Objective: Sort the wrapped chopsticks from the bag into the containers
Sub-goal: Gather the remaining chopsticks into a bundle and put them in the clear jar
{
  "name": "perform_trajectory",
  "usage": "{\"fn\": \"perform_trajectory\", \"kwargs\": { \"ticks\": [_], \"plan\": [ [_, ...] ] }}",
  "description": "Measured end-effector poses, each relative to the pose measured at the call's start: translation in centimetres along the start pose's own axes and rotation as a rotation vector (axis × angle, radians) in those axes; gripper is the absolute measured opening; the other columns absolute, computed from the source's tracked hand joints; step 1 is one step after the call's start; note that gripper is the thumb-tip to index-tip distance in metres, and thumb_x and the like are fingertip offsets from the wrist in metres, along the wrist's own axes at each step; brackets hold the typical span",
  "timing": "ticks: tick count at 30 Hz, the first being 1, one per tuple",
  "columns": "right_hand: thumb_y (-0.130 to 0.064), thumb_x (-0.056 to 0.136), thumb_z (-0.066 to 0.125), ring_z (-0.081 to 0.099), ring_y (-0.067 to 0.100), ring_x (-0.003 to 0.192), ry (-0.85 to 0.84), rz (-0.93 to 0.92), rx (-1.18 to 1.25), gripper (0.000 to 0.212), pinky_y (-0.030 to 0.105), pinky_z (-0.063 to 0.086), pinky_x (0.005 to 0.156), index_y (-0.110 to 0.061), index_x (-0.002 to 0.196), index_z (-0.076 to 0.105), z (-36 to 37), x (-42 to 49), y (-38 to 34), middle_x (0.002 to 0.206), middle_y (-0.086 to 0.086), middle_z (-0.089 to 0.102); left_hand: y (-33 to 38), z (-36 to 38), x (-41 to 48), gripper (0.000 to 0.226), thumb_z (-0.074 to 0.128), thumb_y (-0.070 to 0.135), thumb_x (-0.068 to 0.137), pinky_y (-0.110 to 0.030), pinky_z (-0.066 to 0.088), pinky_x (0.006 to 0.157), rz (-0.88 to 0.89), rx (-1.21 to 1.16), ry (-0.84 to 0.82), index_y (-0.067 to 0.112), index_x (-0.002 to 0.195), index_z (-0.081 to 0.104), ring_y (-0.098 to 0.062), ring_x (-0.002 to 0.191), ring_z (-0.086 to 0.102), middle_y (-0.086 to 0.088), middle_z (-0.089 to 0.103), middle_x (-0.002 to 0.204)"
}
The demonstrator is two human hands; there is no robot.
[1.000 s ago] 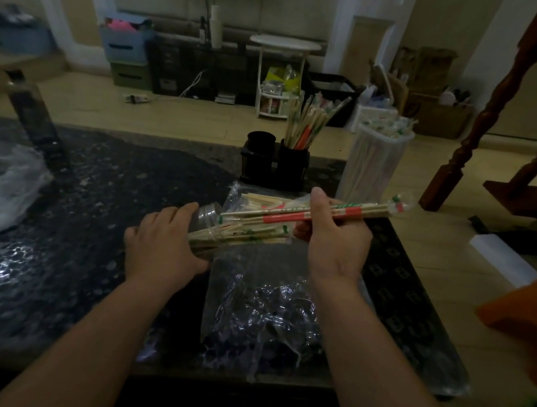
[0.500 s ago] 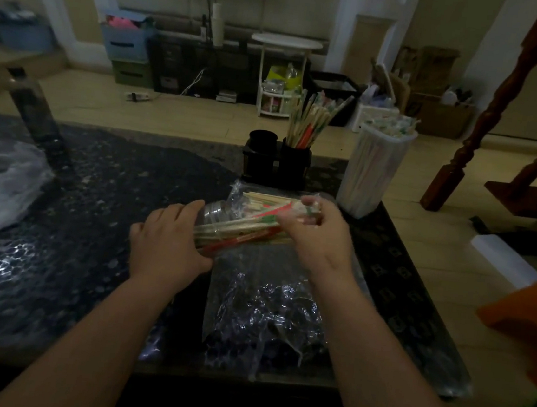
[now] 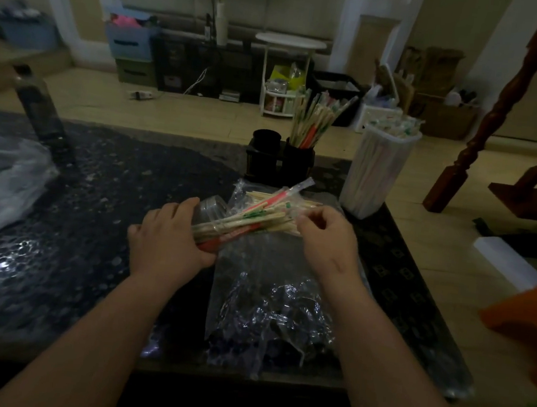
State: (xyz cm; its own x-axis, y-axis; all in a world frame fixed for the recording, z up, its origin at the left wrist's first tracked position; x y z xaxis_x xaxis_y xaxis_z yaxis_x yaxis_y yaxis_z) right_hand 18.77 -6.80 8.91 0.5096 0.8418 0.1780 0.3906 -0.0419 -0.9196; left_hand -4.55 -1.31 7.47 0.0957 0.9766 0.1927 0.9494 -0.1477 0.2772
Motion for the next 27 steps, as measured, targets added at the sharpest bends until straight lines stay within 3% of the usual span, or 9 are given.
{"fn": "perform_trajectory", "kwargs": {
  "ticks": [3,6,9,12,15,20,23,27],
  "plan": [
    [-0.02,0.088,0.062,0.06,0.018,0.078,-0.148,0.022,-0.205,0.008,0.029,0.047,0.068,-0.018,0.08,0.063,0.9,0.0,1.4,0.079,-0.001,0.064,-0.2,0.1,0.1,0.102,0.078,0.064,0.062,-0.049,0.035,0.099,-0.023,0.02,-0.004,0.034,0.146,0.028,-0.028,0.127,0.042,-0.001,0.046,0.139],
    [-0.023,0.086,0.061,0.061,0.024,0.083,-0.396,0.032,-0.545,0.013,0.031,0.049,0.072,-0.02,0.073,0.059,2.0,-0.5,2.4,0.082,0.003,0.064,-0.2,0.2,0.1,0.104,0.078,0.066,0.062,-0.049,0.036,0.099,-0.034,0.029,-0.016,0.033,0.147,0.027,-0.028,0.127,0.042,-0.002,0.046,0.14],
    [-0.022,0.087,0.06,0.065,0.024,0.093,-0.671,0.052,-0.772,0.015,0.029,0.052,0.08,-0.016,0.092,0.073,3.3,-1.7,3.5,0.098,0.006,0.071,-0.2,0.2,0.1,0.105,0.077,0.066,0.063,-0.049,0.036,0.1,-0.046,0.019,-0.034,0.032,0.148,0.026,-0.029,0.128,0.042,-0.002,0.045,0.14],
    [-0.017,0.088,0.058,0.066,0.025,0.089,-0.838,0.117,-0.872,0.024,0.029,0.052,0.077,-0.009,0.103,0.074,4.4,-3.0,5.1,0.103,0.012,0.071,-0.1,0.1,0.1,0.105,0.077,0.065,0.064,-0.051,0.036,0.101,-0.06,0.008,-0.046,0.032,0.149,0.025,-0.029,0.128,0.042,-0.003,0.045,0.14],
    [-0.021,0.088,0.059,0.062,0.028,0.09,-0.886,0.155,-0.947,0.027,0.027,0.046,0.075,-0.006,0.107,0.071,4.8,-3.8,6.5,0.111,0.015,0.068,-0.2,0.0,0.2,0.105,0.078,0.065,0.064,-0.052,0.036,0.101,-0.077,-0.008,-0.061,0.031,0.149,0.025,-0.03,0.128,0.042,-0.004,0.045,0.14],
    [-0.02,0.093,0.056,0.061,0.03,0.113,-0.888,0.198,-0.948,0.036,0.031,0.049,0.092,-0.013,0.127,0.063,5.4,-4.1,7.9,0.129,0.014,0.062,-0.3,-0.1,0.6,0.105,0.078,0.066,0.063,-0.05,0.037,0.1,-0.083,-0.003,-0.06,0.031,0.148,0.027,-0.031,0.127,0.043,-0.006,0.046,0.138],
    [-0.017,0.095,0.054,0.052,0.031,0.128,-0.874,0.194,-0.878,0.062,0.035,0.043,0.103,-0.032,0.151,0.033,5.8,-4.4,7.8,0.144,0.014,0.051,-0.4,0.0,0.9,0.105,0.077,0.066,0.063,-0.05,0.036,0.101,-0.095,-0.005,-0.069,0.031,0.148,0.026,-0.031,0.128,0.042,-0.006,0.045,0.139],
    [-0.018,0.092,0.053,0.056,0.033,0.122,-0.739,0.169,-0.805,0.078,0.041,0.046,0.102,-0.041,0.153,0.01,6.0,-4.6,7.7,0.136,0.015,0.057,-0.7,0.0,1.3,0.106,0.078,0.067,0.062,-0.05,0.036,0.101,-0.116,-0.017,-0.06,0.031,0.147,0.026,-0.031,0.128,0.042,-0.006,0.045,0.139]
  ]
}}
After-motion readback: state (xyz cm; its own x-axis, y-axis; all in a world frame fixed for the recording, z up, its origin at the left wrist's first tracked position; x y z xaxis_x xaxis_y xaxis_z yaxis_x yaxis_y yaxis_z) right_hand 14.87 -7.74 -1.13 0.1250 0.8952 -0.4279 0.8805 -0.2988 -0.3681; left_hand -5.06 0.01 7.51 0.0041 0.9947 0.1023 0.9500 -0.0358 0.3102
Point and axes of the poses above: each hand's wrist, its own x-axis towards the middle knuckle, its own z-axis out of the palm, y = z × x, the point moved 5 cm from there along x, towards the middle knuckle
